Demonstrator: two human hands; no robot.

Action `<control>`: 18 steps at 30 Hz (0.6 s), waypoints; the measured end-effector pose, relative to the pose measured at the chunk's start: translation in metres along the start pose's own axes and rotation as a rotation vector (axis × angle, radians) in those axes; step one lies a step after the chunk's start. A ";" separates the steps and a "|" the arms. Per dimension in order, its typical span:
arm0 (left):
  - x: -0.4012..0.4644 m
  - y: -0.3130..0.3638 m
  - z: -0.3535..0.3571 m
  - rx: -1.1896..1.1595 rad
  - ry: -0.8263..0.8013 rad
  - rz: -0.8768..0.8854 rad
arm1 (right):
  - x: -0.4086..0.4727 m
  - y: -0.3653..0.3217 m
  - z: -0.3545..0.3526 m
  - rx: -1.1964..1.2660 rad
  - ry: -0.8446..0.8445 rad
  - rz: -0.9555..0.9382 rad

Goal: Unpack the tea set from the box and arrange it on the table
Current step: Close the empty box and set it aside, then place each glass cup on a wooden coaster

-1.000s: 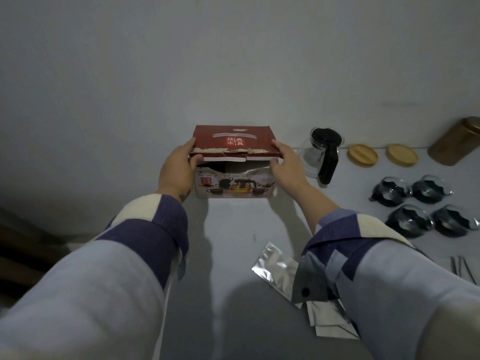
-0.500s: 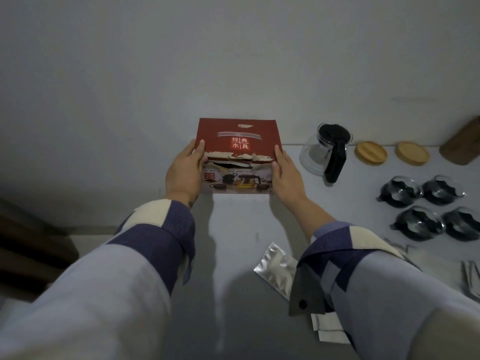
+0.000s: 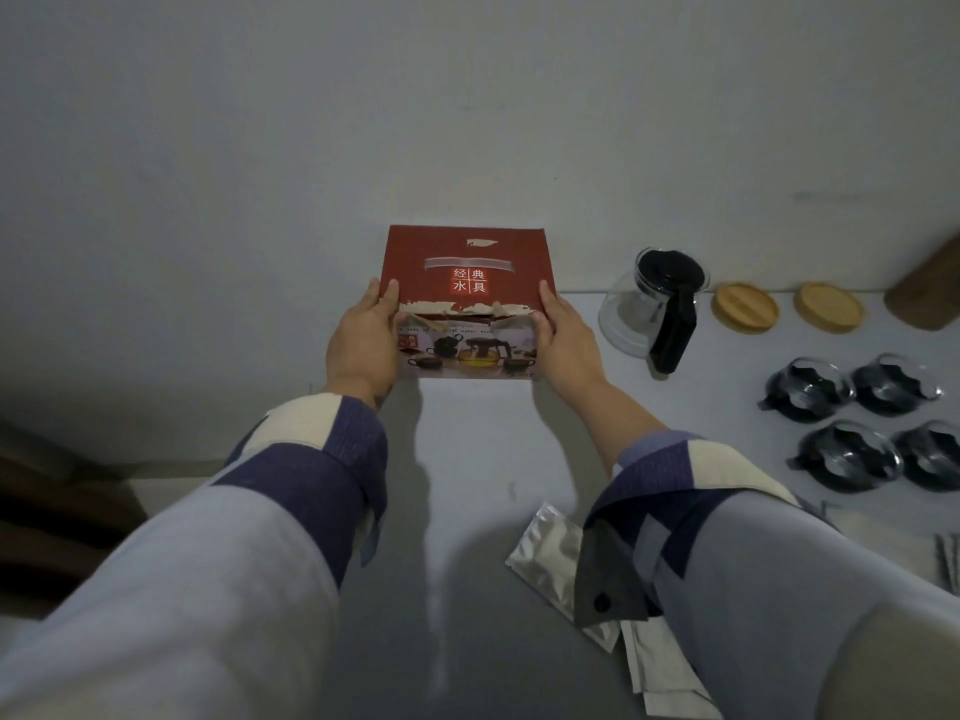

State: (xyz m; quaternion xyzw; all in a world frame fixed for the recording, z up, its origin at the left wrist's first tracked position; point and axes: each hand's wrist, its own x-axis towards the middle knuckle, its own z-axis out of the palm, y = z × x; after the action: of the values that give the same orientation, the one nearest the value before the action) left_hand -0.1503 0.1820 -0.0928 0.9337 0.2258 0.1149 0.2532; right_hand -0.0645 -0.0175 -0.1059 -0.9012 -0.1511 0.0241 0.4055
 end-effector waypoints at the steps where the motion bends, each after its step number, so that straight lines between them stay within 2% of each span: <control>1: 0.002 0.000 0.000 -0.001 0.004 0.005 | 0.001 0.000 0.000 0.026 0.009 0.004; 8: 0.006 0.011 -0.010 0.104 -0.016 -0.005 | 0.000 -0.006 -0.005 0.234 0.048 0.083; 10: 0.007 0.018 -0.014 0.192 0.036 0.012 | -0.002 -0.005 -0.010 0.288 0.079 0.098; 12: 0.006 0.028 -0.018 0.237 0.080 0.058 | -0.007 -0.002 -0.020 0.288 0.078 0.102; 18: -0.012 0.089 -0.005 0.275 0.070 0.266 | -0.018 0.017 -0.075 0.155 0.088 0.102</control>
State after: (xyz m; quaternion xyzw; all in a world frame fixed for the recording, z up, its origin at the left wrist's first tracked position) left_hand -0.1303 0.1096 -0.0425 0.9765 0.1223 0.1478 0.0980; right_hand -0.0648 -0.0876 -0.0698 -0.8739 -0.0849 0.0168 0.4784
